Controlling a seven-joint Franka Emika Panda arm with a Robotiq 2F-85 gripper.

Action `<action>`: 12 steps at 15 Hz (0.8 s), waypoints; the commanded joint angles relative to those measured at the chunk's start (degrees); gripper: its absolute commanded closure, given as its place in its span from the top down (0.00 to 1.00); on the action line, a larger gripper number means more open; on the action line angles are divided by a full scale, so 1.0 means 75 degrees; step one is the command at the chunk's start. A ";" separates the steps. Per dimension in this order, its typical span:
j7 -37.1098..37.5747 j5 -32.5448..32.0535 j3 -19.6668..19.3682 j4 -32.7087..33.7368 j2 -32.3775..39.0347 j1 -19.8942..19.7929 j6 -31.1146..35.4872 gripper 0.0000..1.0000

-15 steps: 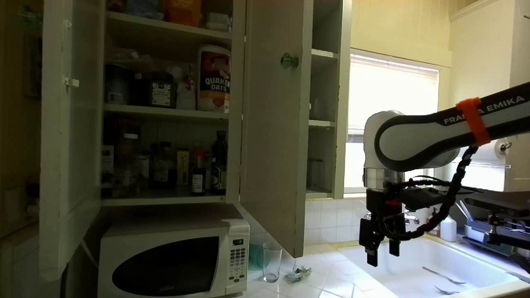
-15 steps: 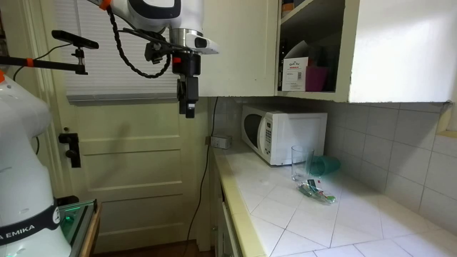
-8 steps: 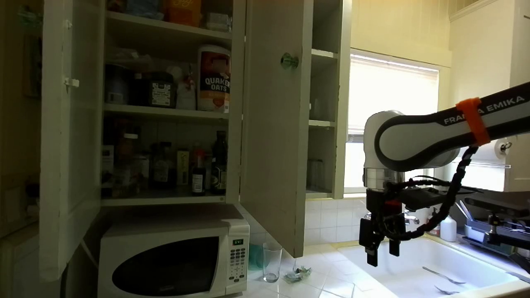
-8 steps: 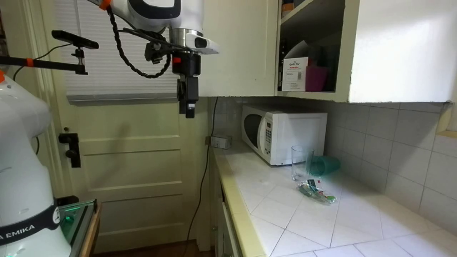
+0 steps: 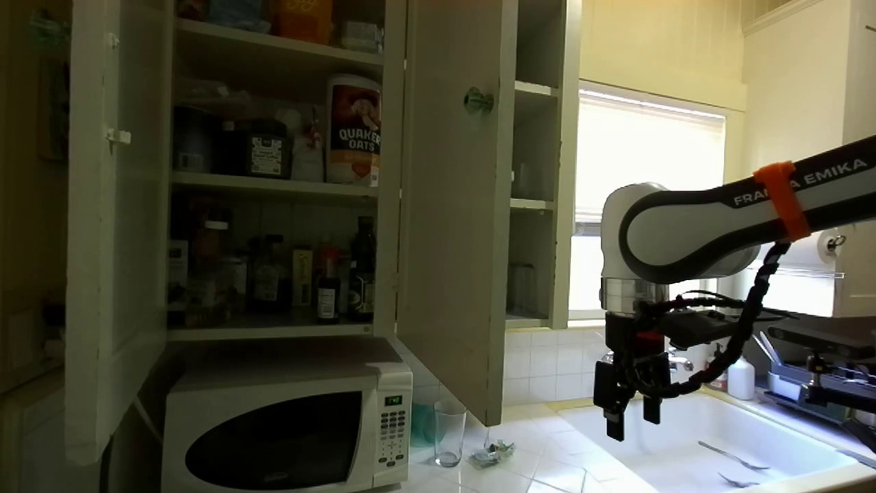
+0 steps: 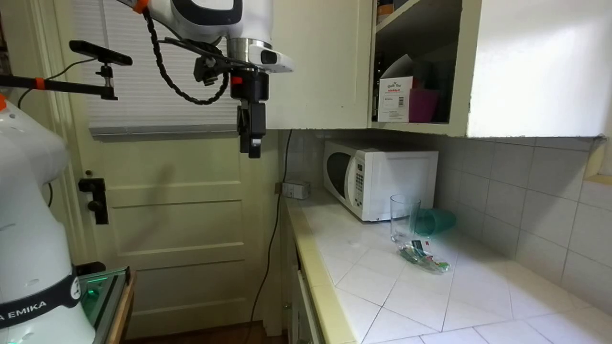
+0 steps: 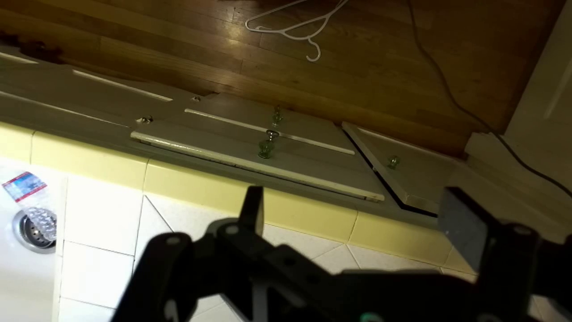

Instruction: Move the pink cup to the shelf above it

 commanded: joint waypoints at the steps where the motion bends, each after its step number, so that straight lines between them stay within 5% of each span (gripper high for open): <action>1: -0.0005 0.0008 0.0013 0.0015 0.0003 -0.0013 -0.0018 1.00; 5: -0.0111 -0.0122 -0.0053 -0.0062 -0.0200 -0.0081 0.0132 1.00; 12: -0.0632 -0.1576 -0.0528 0.0280 -0.0378 -0.0739 0.1424 1.00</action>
